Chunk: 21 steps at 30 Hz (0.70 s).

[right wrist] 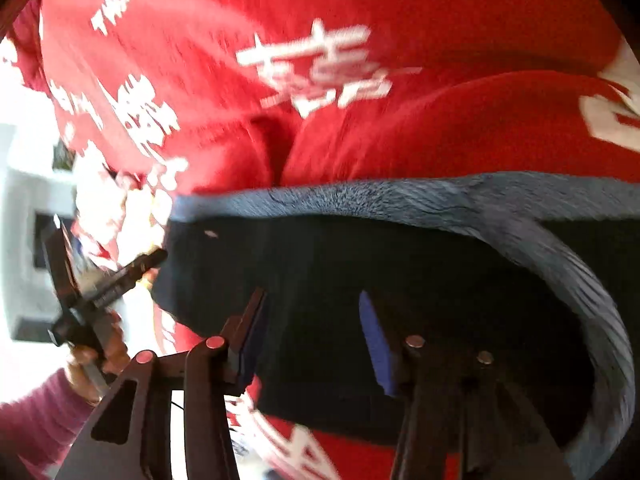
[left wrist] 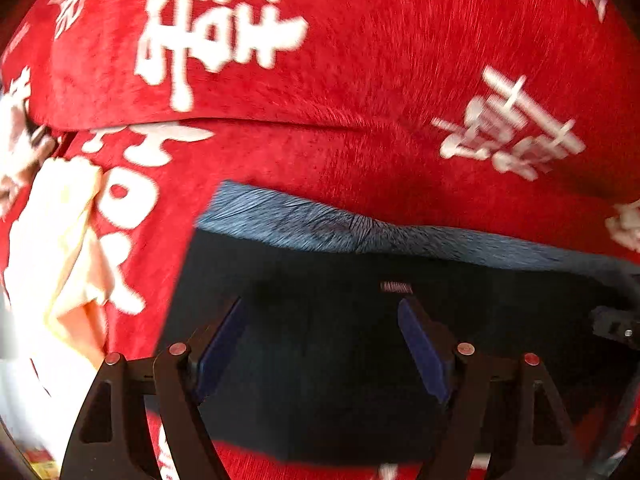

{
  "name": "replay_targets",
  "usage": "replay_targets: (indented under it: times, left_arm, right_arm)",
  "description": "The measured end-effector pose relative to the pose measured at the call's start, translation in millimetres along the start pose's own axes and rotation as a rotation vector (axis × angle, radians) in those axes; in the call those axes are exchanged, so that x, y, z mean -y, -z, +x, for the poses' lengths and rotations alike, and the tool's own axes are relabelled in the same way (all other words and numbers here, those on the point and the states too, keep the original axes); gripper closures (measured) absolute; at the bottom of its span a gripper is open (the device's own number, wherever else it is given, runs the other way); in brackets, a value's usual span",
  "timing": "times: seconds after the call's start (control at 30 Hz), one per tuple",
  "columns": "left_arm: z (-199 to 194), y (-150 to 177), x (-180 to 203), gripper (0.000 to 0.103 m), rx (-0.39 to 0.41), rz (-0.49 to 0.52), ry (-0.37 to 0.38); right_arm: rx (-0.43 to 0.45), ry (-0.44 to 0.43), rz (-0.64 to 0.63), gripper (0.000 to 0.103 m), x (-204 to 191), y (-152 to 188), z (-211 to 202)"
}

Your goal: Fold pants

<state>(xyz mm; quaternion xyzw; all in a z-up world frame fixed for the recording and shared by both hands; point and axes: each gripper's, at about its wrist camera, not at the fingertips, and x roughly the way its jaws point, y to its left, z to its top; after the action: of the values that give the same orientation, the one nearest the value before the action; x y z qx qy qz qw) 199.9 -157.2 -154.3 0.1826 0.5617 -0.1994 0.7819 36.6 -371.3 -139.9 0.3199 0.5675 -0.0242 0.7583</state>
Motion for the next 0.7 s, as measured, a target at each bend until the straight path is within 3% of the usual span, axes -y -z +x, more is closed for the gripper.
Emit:
replay_targets:
  times: [0.1,0.17,0.23,0.33,0.4,0.53,0.7]
  left_arm:
    - [30,-7,10,0.024,-0.007,-0.014,-0.097]
    - [32,-9,9,0.024,-0.007,-0.026,-0.107]
    - [26,-8,9,0.024,-0.029,-0.017,-0.117]
    - [11,1,11,0.024,-0.057,0.012,-0.122]
    - [-3,12,16,0.024,-0.061,0.043,-0.128]
    - [-28,37,37,0.024,-0.091,0.111,-0.1]
    - [-48,61,76,0.024,-0.128,0.184,-0.007]
  right_arm:
    - [0.005,0.097,-0.028,0.053,11,-17,14]
    - [0.055,0.04,0.024,0.054,27,-28,2]
    - [0.129,0.084,0.09,0.053,43,-35,-21]
    - [0.199,-0.009,0.219,0.049,68,-31,-54]
    - [0.223,-0.019,0.234,0.04,75,-18,-74]
    - [0.215,-0.072,0.275,0.04,83,21,-99]
    - [0.211,-0.102,0.345,0.039,92,85,-125]
